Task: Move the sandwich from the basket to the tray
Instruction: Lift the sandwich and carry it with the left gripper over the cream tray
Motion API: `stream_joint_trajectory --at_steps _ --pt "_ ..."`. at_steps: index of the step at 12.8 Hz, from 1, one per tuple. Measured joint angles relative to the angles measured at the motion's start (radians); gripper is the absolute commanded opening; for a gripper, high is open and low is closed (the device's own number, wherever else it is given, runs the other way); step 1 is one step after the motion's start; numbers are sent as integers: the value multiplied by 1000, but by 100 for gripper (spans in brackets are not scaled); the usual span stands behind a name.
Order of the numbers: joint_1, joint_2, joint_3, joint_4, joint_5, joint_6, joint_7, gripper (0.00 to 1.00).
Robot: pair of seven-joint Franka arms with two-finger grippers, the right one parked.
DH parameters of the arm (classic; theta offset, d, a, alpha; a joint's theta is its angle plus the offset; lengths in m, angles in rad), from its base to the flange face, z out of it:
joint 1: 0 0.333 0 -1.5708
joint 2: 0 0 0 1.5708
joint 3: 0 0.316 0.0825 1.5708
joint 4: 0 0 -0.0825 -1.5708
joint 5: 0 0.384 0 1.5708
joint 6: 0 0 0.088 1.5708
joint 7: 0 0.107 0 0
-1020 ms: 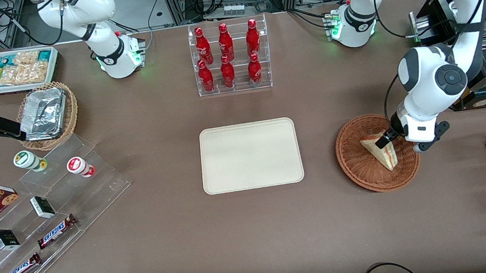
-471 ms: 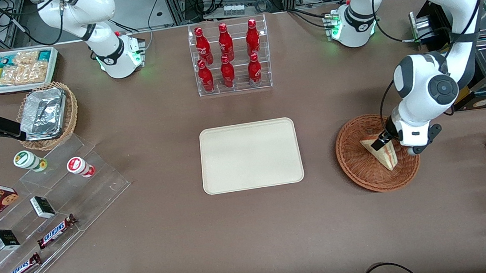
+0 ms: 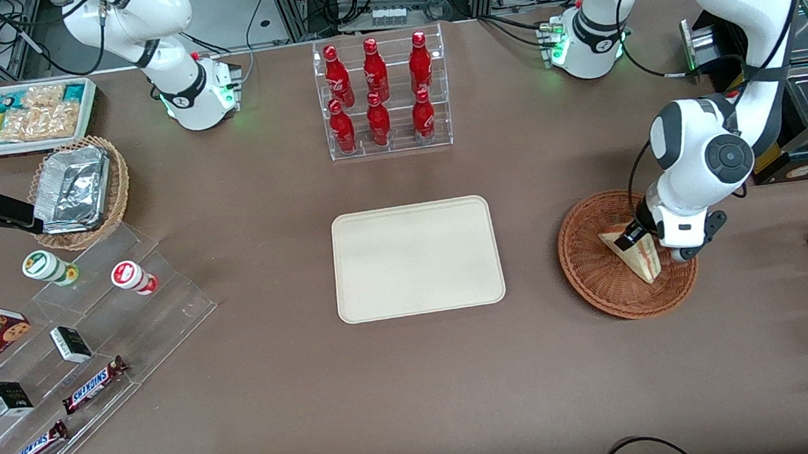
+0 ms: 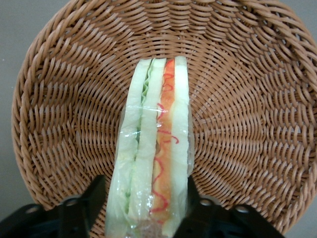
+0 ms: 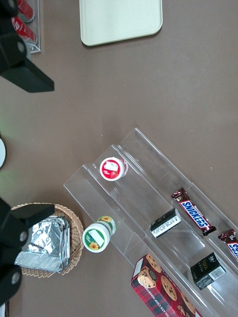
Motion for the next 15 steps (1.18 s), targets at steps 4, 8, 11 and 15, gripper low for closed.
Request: stream_joint_trajectory --at_steps 4,8,11,15 --pt "0 -15 -5 39 0 -25 0 0" --pt "-12 -28 -66 202 0 -211 0 0" --pt "-84 -15 -87 315 0 -322 1 0" --pt "-245 87 -92 411 1 -342 -3 0"
